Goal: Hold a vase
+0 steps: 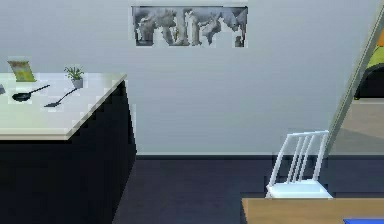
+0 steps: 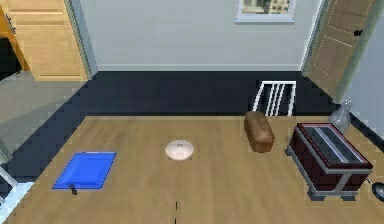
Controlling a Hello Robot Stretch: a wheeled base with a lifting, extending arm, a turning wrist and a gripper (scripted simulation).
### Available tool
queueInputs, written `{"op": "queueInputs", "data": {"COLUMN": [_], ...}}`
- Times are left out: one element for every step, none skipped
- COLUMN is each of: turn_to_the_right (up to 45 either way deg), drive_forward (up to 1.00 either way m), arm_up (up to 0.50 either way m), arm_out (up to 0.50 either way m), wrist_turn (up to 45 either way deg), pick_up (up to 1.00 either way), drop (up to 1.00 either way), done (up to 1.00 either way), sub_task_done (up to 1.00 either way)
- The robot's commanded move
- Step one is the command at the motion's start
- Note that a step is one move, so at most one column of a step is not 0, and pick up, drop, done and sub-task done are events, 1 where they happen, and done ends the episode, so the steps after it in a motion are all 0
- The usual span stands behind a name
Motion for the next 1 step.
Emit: {"op": "queueInputs", "data": {"turn_to_the_right": [0.0], "drive_forward": [0.0], "arm_up": [0.24], "arm_out": [0.0], "wrist_turn": [0.0], "pick_up": [0.0], "drop": [0.0], "done": [0.0], "sub_task_done": [0.0]}}
